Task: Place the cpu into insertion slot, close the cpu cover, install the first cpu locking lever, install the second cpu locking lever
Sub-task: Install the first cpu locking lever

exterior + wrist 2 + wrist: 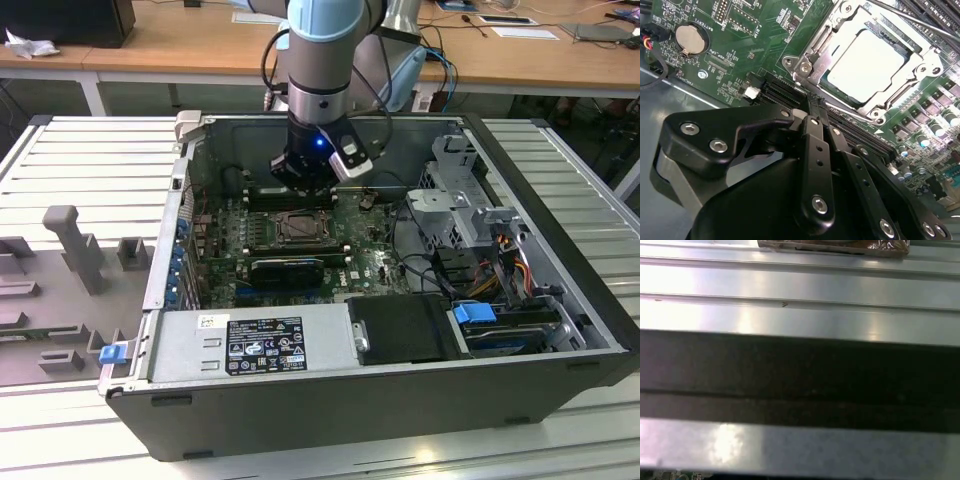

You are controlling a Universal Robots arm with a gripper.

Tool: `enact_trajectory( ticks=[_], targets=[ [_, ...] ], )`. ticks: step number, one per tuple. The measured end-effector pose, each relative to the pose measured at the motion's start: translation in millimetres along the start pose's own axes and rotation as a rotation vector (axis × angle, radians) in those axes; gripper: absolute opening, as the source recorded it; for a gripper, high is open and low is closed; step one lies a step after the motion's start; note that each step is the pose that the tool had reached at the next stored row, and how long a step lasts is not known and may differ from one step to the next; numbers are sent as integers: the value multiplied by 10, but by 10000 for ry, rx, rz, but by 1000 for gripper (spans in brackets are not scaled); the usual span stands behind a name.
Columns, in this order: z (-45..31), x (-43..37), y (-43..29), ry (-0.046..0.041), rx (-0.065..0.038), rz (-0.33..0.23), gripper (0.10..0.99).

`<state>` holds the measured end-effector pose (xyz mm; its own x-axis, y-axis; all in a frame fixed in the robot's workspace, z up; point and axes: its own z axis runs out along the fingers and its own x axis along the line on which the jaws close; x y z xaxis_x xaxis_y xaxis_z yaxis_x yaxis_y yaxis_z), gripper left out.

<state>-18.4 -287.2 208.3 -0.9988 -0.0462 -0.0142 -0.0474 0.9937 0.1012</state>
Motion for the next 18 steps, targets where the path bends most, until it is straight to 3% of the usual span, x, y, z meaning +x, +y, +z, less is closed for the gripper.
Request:
enact_trajectory(
  ticks=[9, 18],
  targets=[
    [25, -7, -13, 0, 7, 4, 106],
    [50, -8, -21, 5, 76, 4, 106]
  ],
)
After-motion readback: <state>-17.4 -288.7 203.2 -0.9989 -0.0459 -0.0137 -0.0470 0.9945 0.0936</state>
